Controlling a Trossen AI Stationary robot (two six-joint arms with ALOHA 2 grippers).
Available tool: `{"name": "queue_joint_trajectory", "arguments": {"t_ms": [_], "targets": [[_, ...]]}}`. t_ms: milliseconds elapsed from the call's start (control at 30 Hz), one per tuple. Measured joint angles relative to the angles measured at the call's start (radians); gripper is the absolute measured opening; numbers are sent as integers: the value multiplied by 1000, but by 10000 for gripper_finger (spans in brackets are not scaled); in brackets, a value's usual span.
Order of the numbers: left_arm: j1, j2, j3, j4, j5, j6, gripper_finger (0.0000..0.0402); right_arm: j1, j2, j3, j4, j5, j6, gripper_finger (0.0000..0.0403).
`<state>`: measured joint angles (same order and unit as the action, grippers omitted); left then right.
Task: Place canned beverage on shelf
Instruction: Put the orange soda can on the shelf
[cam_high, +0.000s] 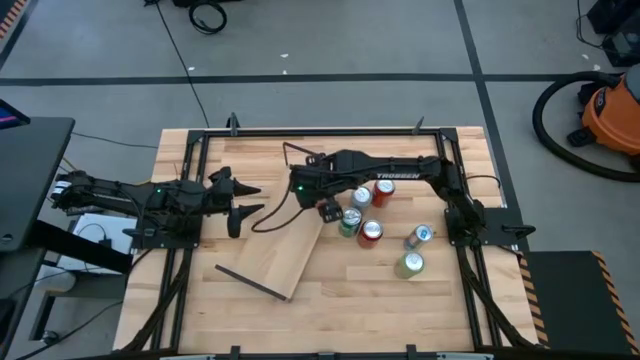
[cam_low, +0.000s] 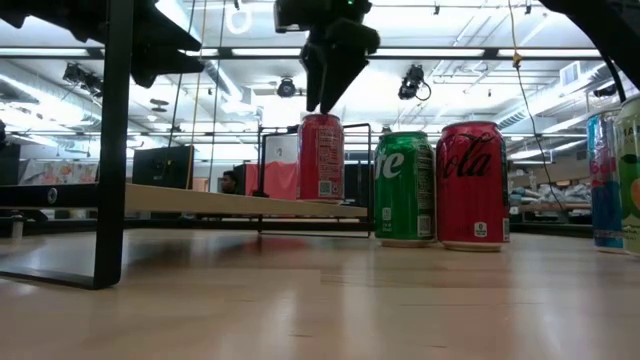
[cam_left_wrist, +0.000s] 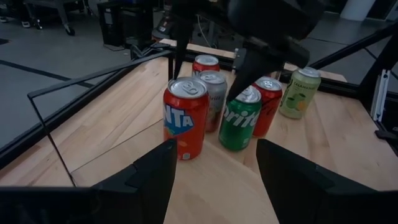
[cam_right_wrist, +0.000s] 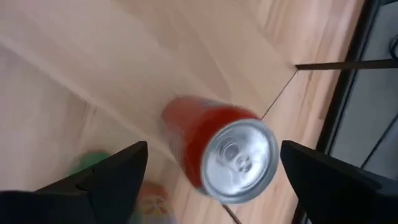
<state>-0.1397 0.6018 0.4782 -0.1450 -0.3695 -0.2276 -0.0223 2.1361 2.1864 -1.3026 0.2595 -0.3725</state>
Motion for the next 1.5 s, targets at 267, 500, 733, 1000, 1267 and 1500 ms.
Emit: {"name": "queue_joint_trajectory", "arguments": {"t_ms": [267,500,733,1000,1267,1500], "targets": [[0,0,0,-10,0,-23,231,-12,5,0,-2,-19,-55,392],[0,0,0,-15,0,11,231,-36,5,0,-54,-20,129,392],[0,0,0,-40,0,30,231,-68,5,-10,-52,-55,416,397],[1,0,0,-64,0,29,231,-78,5,-11,-98,-89,505,381],[1,0,0,-62,0,18,231,-89,5,-97,-29,-115,584,366],[1,0,0,-62,0,11,231,-93,5,-100,21,-129,598,365]]}}
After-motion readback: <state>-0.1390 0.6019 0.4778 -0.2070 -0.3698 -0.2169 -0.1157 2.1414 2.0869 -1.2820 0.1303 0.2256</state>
